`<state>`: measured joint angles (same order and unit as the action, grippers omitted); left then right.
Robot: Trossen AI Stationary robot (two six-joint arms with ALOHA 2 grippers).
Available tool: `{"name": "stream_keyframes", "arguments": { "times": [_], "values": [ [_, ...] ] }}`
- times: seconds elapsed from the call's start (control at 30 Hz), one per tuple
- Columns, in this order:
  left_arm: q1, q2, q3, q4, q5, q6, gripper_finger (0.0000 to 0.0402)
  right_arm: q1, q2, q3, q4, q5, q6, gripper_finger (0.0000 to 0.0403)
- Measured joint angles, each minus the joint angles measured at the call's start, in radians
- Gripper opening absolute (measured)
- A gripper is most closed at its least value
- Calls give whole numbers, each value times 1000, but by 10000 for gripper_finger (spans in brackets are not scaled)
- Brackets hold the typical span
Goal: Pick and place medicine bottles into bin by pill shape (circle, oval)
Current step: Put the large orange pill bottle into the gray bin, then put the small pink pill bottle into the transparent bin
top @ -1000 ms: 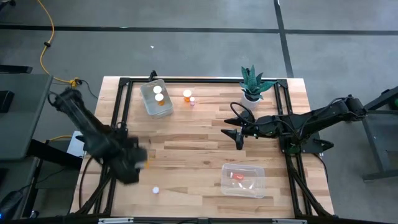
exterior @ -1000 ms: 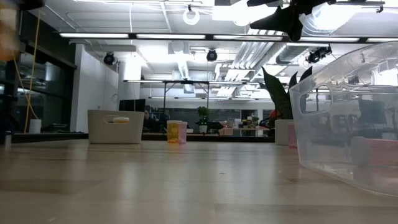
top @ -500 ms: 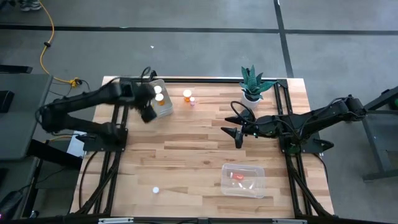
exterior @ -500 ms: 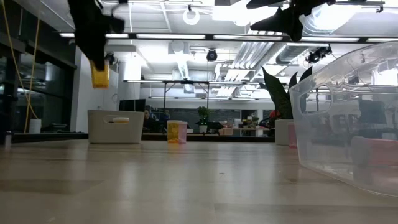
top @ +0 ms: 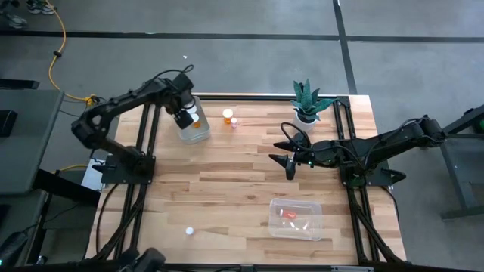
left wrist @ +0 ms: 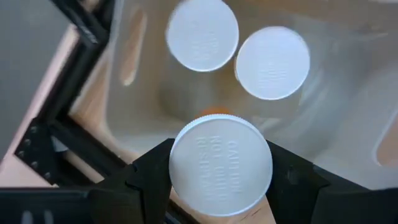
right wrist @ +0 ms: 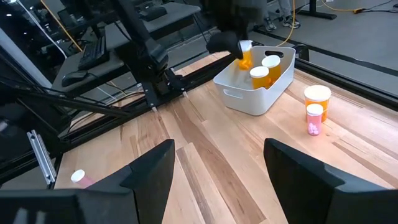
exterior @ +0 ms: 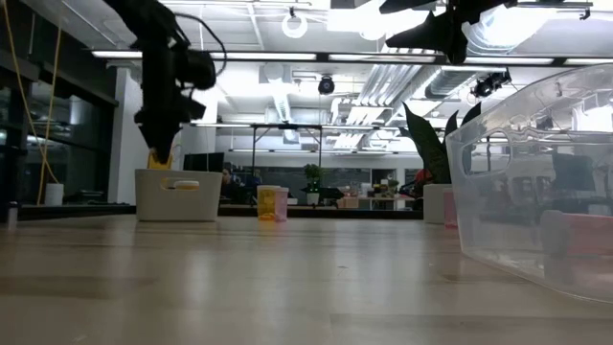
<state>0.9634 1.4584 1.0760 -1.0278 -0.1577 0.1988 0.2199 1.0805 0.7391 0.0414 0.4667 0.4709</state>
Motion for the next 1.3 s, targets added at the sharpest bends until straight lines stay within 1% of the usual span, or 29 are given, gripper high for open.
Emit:
{"name": "stream_keyframes", "arguments": {
  "times": [0.17,0.27,0.4,0.73,0.87,1.07,1.17,1.3],
  "values": [
    [0,91,0,69,2,5,201,0,0,0,0,0,0,240],
    [0,129,0,109,32,6,201,0,0,0,0,0,0,240],
    [0,170,0,121,35,5,203,0,0,0,0,0,0,240],
    [0,191,0,137,35,5,209,0,0,0,0,0,0,240],
    [0,191,0,138,36,21,224,0,0,0,0,0,0,240],
    [-2,191,10,129,37,23,264,0,0,0,0,0,0,240],
    [-2,191,43,104,38,33,283,0,0,0,0,-1,0,240],
    [-2,191,126,34,77,32,294,0,0,0,0,-1,0,240]
  ]
}}
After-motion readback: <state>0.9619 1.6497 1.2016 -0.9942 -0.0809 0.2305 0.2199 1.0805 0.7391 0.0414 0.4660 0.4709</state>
